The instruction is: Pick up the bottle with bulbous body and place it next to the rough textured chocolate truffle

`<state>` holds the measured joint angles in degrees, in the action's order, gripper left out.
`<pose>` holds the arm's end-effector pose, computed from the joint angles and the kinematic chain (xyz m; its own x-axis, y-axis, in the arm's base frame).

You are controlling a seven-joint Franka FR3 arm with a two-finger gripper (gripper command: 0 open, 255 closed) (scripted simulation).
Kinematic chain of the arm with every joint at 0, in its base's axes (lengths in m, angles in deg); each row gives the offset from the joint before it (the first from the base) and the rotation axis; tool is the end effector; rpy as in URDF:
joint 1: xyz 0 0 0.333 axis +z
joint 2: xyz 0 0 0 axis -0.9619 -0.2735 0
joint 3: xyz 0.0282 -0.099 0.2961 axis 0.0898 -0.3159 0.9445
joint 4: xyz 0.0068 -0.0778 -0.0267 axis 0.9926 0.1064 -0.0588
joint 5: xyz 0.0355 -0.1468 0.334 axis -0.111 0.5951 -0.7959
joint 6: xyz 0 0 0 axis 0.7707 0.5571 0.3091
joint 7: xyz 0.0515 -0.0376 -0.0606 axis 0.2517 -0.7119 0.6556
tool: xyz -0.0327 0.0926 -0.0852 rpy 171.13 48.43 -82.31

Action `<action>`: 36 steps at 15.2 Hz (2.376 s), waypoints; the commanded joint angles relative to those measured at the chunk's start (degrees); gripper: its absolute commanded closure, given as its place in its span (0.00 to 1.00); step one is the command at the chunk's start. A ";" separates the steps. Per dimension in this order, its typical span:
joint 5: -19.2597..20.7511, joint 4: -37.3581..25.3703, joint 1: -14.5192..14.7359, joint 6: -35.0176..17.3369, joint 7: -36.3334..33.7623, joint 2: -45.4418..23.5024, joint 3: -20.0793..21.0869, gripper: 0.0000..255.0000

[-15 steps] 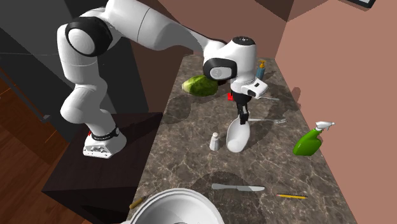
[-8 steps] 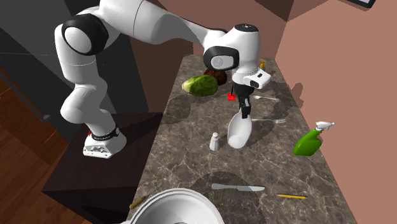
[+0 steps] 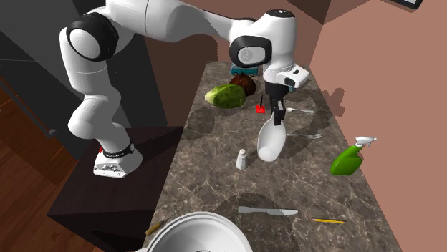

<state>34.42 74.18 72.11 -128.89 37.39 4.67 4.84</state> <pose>0.6262 -0.0743 0.4763 0.9874 -0.0417 0.1529 -0.0433 -0.9990 0.0074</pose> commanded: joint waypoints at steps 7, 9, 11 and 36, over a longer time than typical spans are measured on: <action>0.08 -5.99 -0.06 6.21 -0.10 0.24 -0.05 1.00; 0.08 -7.65 -0.09 7.78 -0.11 0.15 -0.06 1.00; 0.07 -9.40 -0.12 9.39 -0.12 0.00 -0.07 1.00; 4.18 -1.03 10.27 13.86 -17.66 12.63 6.70 1.00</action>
<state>38.39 70.93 81.79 -114.36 20.94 15.75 11.06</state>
